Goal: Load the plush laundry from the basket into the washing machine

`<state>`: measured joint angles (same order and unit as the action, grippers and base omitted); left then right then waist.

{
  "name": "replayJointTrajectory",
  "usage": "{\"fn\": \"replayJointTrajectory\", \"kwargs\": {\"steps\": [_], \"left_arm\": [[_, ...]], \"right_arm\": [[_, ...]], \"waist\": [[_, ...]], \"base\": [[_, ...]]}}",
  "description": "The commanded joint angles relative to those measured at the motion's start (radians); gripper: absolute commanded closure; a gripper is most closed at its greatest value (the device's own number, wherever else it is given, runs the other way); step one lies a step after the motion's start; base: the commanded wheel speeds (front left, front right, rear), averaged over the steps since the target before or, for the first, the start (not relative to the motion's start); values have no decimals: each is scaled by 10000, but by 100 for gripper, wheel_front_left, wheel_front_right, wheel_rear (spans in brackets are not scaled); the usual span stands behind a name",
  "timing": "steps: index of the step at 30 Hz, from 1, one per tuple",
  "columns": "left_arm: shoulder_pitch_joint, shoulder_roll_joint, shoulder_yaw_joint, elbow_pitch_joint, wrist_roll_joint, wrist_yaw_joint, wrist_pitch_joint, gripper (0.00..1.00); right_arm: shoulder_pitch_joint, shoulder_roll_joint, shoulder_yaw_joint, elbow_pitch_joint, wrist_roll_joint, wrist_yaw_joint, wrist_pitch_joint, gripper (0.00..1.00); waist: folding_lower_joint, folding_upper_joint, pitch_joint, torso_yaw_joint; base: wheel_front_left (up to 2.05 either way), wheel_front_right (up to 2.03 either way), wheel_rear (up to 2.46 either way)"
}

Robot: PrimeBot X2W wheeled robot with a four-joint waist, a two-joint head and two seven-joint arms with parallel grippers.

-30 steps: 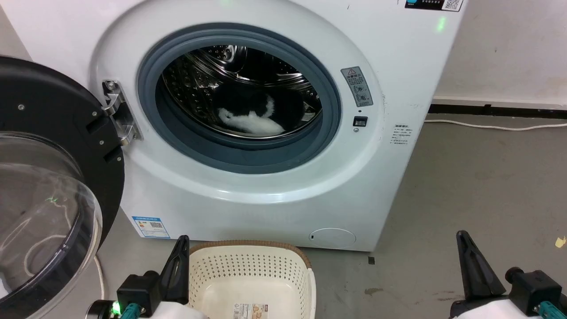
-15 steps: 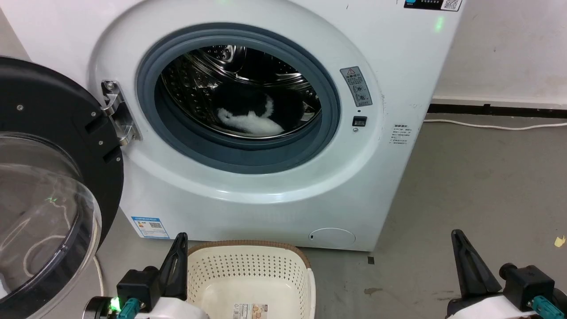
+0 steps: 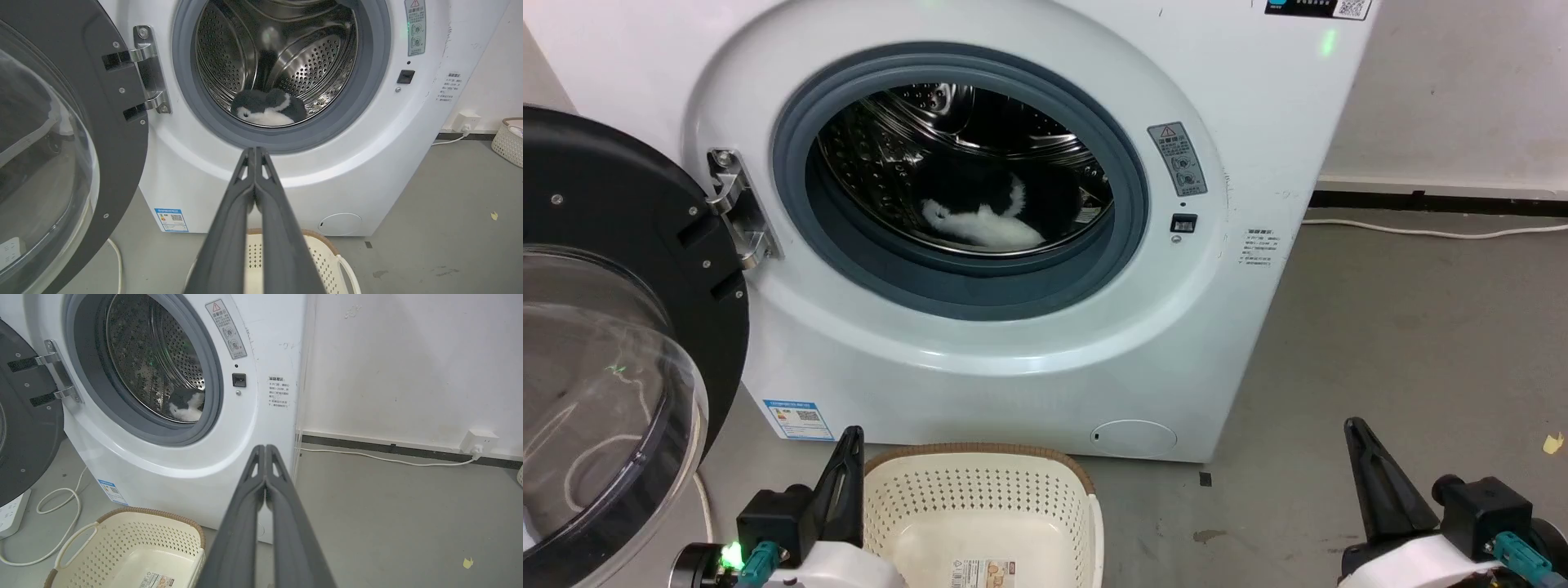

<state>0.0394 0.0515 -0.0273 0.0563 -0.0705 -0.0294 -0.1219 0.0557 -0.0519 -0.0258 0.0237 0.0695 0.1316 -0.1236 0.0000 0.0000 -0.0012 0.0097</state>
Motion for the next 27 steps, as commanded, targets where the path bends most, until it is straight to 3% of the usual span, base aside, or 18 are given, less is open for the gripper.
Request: {"fn": "replayJointTrajectory", "kwargs": {"steps": [1, 27], "left_arm": [[-154, -4, 20, -75, 93, 41, 50, 100], [-271, -8, 144, -314, 393, 165, 622, 100]], "right_arm": [[-149, 9, 23, -66, -89, -5, 63, 100], [-349, 13, 138, -149, -386, -7, 637, 100]], "waist": [[0, 0, 0, -2], [0, 0, 6, -49]], "base": [[0, 0, 0], [0, 0, 0]]}}
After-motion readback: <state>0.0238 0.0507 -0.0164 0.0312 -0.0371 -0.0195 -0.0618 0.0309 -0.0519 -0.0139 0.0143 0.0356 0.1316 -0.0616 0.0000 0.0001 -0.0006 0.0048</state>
